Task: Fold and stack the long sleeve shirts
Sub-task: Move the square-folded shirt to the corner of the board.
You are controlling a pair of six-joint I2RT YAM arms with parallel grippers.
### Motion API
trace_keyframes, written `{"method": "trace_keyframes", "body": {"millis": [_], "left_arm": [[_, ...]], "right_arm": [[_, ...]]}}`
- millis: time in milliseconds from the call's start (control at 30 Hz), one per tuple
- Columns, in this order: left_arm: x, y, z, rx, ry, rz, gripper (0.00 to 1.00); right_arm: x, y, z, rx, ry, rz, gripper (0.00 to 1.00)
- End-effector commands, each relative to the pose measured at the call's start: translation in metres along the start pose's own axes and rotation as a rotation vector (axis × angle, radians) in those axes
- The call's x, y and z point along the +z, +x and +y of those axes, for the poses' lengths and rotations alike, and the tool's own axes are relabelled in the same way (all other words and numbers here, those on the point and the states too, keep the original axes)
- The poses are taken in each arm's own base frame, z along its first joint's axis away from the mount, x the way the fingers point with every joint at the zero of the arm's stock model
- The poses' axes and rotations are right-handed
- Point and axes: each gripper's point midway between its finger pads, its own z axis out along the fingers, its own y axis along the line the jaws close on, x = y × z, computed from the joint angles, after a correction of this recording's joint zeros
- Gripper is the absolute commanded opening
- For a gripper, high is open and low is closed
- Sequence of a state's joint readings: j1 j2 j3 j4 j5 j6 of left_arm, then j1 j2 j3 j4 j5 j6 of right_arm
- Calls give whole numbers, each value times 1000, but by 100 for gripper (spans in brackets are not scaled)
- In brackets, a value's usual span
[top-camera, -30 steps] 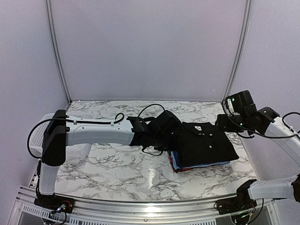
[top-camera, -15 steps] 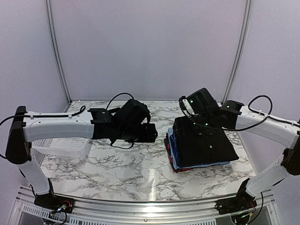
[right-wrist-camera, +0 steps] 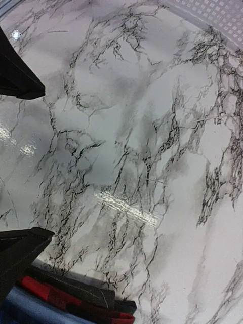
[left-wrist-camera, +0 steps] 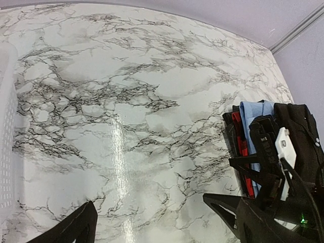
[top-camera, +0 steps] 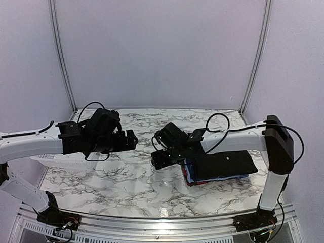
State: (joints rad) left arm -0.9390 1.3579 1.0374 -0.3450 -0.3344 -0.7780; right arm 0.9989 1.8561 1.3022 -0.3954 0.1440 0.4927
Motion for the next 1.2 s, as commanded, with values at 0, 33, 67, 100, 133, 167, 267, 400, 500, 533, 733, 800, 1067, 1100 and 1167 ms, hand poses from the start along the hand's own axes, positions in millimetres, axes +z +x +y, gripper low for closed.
{"method": "trace_keyframes", "body": {"millis": [0, 33, 67, 100, 133, 167, 267, 400, 500, 533, 733, 800, 1067, 1100, 1167], "left_arm": [[-9, -5, 17, -9, -15, -17, 99], [-10, -5, 18, -11, -13, -19, 99], [-11, -5, 19, -13, -14, -21, 99], [-12, -5, 21, -15, -15, -22, 99], [-11, -5, 22, -18, -19, -22, 99], [-11, -6, 24, -20, -22, -23, 99], [-9, -8, 24, -19, -23, -21, 99], [-8, -12, 22, -13, -19, -22, 99], [-7, -13, 20, -16, -17, -21, 99], [-6, -13, 20, -15, -18, -19, 99], [-3, -11, 17, -22, -12, -5, 99], [-2, -11, 17, -24, -14, -4, 99], [-1, -9, 18, -34, -16, 1, 99], [-1, -9, 18, -37, -16, 1, 99], [-1, -9, 19, -41, -19, 0, 99]], "right_arm": [[11, -32, -3, 76, 7, -88, 86], [17, -30, -8, 87, 11, -81, 86], [22, -29, -13, 97, 16, -75, 87], [26, -27, -18, 104, 25, -70, 87], [30, -27, -23, 110, 34, -67, 87], [33, -27, -29, 115, 44, -66, 88], [40, -26, -43, 131, 72, -60, 89], [46, -15, -66, 169, 104, -41, 89], [45, -1, -88, 201, 140, -31, 89], [44, 1, -95, 212, 150, -34, 89], [26, 16, -142, 287, 223, -52, 89], [18, 22, -158, 316, 241, -57, 89], [-17, 39, -211, 403, 295, -84, 89], [-21, 43, -215, 410, 299, -83, 89], [-29, 45, -220, 419, 298, -93, 89]]}}
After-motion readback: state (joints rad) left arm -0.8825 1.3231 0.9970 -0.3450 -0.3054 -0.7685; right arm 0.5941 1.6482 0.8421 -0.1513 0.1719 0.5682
